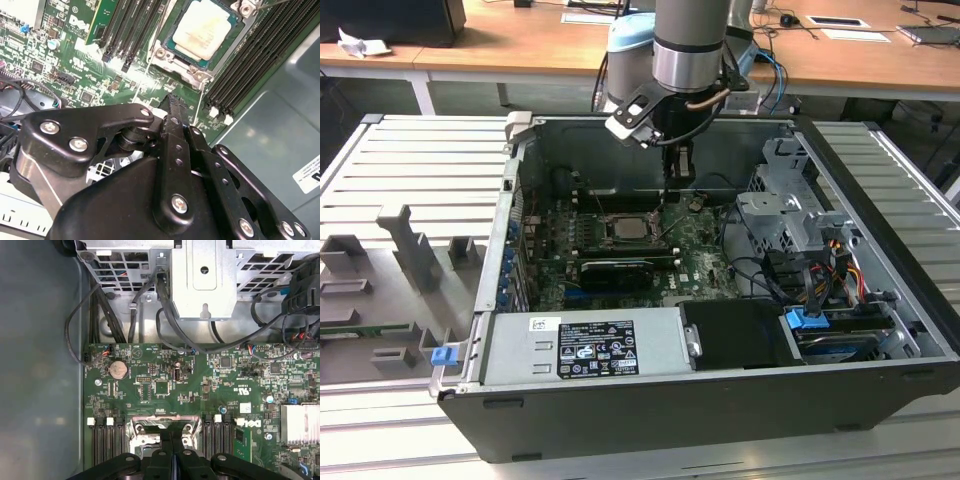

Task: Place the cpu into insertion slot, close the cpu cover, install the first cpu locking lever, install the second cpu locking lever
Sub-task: 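Close the cpu cover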

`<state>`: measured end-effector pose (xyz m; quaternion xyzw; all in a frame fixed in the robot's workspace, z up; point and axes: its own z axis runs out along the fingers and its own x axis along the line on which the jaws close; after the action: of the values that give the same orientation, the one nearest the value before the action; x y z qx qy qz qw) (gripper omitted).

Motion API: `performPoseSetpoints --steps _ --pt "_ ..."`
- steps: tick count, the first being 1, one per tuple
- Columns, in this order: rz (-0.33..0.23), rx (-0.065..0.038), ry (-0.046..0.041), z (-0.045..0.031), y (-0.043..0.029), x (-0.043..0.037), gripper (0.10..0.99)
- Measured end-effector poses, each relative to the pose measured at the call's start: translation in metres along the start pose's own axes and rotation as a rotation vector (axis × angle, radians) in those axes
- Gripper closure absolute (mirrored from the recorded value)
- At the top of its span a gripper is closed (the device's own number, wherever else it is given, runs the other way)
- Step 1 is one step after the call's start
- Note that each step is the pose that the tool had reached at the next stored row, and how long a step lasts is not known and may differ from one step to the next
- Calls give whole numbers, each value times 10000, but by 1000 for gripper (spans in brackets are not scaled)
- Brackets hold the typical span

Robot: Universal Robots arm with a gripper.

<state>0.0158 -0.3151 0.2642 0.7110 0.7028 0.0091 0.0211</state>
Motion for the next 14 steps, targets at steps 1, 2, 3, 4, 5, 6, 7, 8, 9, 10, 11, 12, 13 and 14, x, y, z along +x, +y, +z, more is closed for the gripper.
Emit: performPoseSetpoints --steps 1,2,3,4,5,6,7,8,9,10,11,12,13,14 --pt "1 0 0 0 6 0 980" --pt "0 0 1 1 22 1 980" --pt "0 0 1 2 37 1 980" --pt "1 0 0 3 45 1 980" --pt "1 1 -1 4 55 1 980" --pt "1 1 -1 5 62 1 980" --pt "1 0 0 7 69 1 980" --pt "1 0 0 8 78 1 980" --pt "1 0 0 9 85 1 980" --pt "2 -1 2 13 105 2 980" --pt "0 1 0 15 120 2 980" --pt "0 0 0 17 138 2 980" --pt "2 0 1 18 156 3 980" --pt "2 0 0 19 181 3 980"
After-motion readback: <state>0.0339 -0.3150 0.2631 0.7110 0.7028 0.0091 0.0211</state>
